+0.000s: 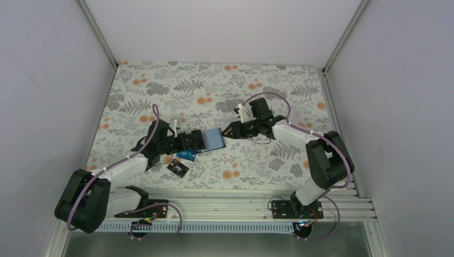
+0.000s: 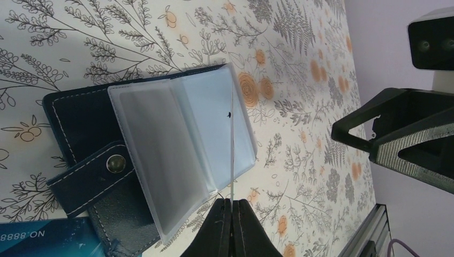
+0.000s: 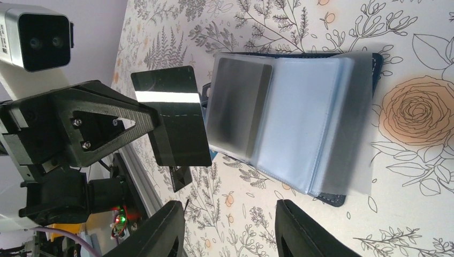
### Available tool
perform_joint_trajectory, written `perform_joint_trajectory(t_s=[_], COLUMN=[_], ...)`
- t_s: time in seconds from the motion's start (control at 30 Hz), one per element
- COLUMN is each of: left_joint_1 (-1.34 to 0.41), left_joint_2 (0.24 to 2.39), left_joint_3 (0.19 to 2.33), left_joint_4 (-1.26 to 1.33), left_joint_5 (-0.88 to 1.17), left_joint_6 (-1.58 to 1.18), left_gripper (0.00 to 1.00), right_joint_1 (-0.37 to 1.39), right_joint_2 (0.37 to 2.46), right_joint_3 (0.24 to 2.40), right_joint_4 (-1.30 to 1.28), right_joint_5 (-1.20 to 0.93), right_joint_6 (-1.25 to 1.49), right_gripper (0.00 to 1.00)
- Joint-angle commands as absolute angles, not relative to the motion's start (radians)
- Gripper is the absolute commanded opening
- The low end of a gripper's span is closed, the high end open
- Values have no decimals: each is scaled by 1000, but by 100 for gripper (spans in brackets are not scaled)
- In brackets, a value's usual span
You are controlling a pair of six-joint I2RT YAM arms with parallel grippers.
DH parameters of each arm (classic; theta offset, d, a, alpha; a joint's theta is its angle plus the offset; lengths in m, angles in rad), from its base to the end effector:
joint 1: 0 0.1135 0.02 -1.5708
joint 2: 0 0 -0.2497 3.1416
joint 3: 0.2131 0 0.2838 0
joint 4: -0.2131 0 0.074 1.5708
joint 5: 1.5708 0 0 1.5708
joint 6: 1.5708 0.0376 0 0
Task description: Put the credit cards into the card holder
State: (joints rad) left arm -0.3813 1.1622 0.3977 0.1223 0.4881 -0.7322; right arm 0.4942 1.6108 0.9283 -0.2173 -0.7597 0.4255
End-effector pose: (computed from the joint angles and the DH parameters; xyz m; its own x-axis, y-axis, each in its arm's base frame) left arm 0.2240 -0.1088 0.1298 -0.8662 -0.2888 -0.4078 0.1320 0.6548 -0.7442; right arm 0.2924 0.1869 0.1553 -0.9256 -0.1587 -0.3437 -0.3720 0.5497 0.7479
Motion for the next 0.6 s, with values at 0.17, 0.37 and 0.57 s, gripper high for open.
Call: perform_joint_trajectory(t_s=[0.17, 0.37, 0.57], left_joint_1=[-374, -374, -376], left_joint_2=[1254, 1344, 1411], left_joint_3=[389, 398, 406], left_joint_4=[264, 354, 401], left_joint_5=[489, 495, 491], left_joint_6=[-794, -839, -860], left_gripper=[3, 2, 2], right_joint_1=[487, 488, 488], right_joint_2=[1704, 1743, 1783], right_joint_3=[956, 994, 1010], right_joint_4=[-161, -152, -142], right_joint_5=[-771, -770, -769], right_joint_6=[432, 435, 436], right_gripper=[43, 42, 41])
